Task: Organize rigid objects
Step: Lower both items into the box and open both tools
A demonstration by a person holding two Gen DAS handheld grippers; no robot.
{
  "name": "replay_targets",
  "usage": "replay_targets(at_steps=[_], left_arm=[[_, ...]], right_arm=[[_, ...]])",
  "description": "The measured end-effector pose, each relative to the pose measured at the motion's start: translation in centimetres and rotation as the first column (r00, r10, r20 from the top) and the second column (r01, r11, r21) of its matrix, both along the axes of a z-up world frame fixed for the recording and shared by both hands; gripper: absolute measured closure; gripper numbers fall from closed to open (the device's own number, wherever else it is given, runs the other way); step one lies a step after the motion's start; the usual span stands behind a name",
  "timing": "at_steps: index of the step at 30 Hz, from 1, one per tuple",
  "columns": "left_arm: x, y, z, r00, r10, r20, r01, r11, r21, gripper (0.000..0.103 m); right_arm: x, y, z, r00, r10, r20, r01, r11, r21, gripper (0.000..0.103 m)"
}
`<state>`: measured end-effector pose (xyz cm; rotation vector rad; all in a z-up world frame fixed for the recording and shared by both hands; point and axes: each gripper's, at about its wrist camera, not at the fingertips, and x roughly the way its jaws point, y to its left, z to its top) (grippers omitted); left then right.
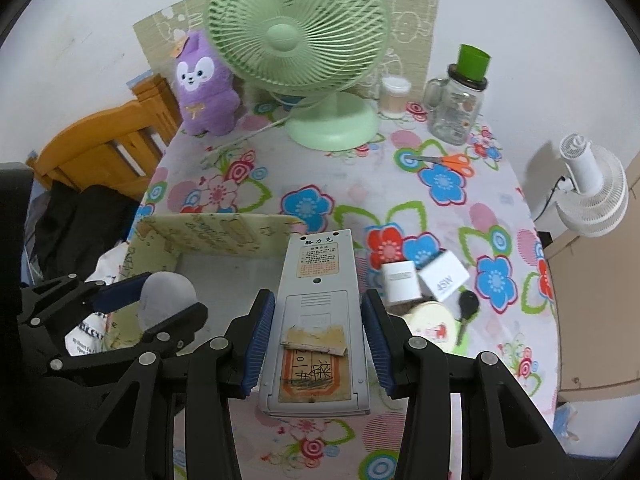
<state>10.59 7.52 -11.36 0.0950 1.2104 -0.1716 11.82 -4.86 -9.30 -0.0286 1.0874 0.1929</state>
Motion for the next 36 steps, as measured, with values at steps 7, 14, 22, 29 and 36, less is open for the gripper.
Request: replay_targets(at_steps=[7,14,22,29,36], left_arm=[[0.7,1.5,-0.9,1.0,0.001,-0.023,-0.001,1.0,0.002,0.054],[1.5,2.2,-2.0,0.999,-0.016,-0.046,0.016,1.0,0.003,0.054],[2.4,3.0,-3.7,0.997,-0.026,-0.078,0.027,1.0,0.009,0.054],[2.7,3.1,-5.6,0.993,-0.043,-0.113,0.041,0.999,-0.018,0.031],[2.7,2.7,-5.7,0.993,-0.045,-0.113,0.044,0.999,-0.012,0.013]], right_arm=[[0.8,2.4,-0.6,1.0,0.015,-0.013,-0.015,1.0,0.001,0.055],[1.8,3.6,-1.7,0.999,0.012,-0.035,-0.011,1.0,0.003,0.055],[3.1,4.9,-3.7,0.996,0.011,-0.091,-0.008,1.0,0.027,0.055],[2.8,4.6,-5.0,0.993,-0.024,-0.118,0.031,0.998,0.057,0.023],[2.5,3.3,-5.0,0.991,-0.05,-0.122,0.055,0.998,0.037,0.019]])
